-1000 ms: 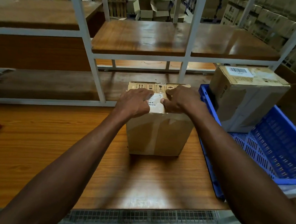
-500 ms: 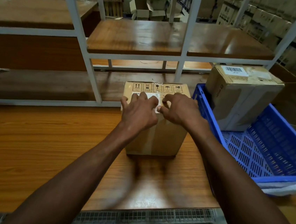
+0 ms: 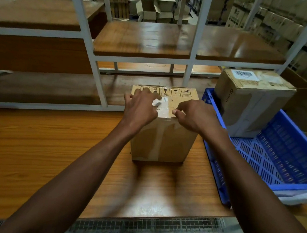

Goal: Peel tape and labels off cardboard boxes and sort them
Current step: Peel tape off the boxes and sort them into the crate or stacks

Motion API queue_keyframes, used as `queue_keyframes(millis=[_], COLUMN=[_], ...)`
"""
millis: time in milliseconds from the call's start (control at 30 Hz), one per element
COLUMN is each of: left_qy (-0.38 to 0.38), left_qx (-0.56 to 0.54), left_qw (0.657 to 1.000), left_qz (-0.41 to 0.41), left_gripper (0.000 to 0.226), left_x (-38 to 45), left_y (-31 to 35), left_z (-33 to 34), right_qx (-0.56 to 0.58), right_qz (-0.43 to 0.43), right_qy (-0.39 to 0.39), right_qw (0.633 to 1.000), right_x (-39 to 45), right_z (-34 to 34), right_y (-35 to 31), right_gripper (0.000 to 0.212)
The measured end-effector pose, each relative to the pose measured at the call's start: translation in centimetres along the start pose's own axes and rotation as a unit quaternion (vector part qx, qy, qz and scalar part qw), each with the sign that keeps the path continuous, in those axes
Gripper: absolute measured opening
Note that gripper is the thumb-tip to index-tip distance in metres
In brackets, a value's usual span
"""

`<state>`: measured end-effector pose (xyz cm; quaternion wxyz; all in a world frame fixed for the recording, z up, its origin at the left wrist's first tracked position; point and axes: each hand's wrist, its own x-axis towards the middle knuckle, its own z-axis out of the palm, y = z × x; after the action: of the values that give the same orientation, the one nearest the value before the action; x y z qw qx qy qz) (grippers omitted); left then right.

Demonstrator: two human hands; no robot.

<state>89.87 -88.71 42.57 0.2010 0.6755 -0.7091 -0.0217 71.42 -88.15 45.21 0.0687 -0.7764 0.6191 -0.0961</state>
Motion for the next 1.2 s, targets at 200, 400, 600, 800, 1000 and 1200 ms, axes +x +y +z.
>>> queue_keyframes(millis=[200, 400, 600, 800, 1000, 1200], left_qy=[-0.080, -0.123, -0.173, -0.096, 0.110, 0.109], left_qx=[0.005, 0.004, 0.015, -0.007, -0.044, -0.066], left_qw=[0.996, 0.992, 0.985, 0.995, 0.992, 0.991], left_qz=[-0.033, -0.015, -0.016, 0.016, 0.043, 0.049], left_gripper=[0.050, 0.054, 0.074, 0.059, 0.044, 0.055], left_x=[3.0, 3.4, 3.4, 1.4, -3.2, -3.9], left_y=[-0.8, -1.3, -1.1, -3.1, -2.6, -3.6], left_z=[0.5, -0.9, -1.4, 1.6, 3.8, 4.6], right_qx=[0.006, 0.054, 0.101, 0.159, 0.252, 0.434], right_qz=[-0.001, 0.001, 0.016, -0.023, -0.032, -0.022], right_qy=[0.008, -0.041, -0.045, -0.062, 0.066, 0.238], right_qw=[1.000, 0.998, 0.994, 0.985, 0.965, 0.869], right_x=[1.6, 4.6, 6.9, 7.5, 5.0, -0.9], right_z=[0.2, -1.5, 1.4, 4.2, 5.2, 8.9], right_y=[-0.1, 1.4, 1.7, 5.0, 5.4, 5.2], right_gripper=[0.034, 0.039, 0.051, 0.058, 0.041, 0.044])
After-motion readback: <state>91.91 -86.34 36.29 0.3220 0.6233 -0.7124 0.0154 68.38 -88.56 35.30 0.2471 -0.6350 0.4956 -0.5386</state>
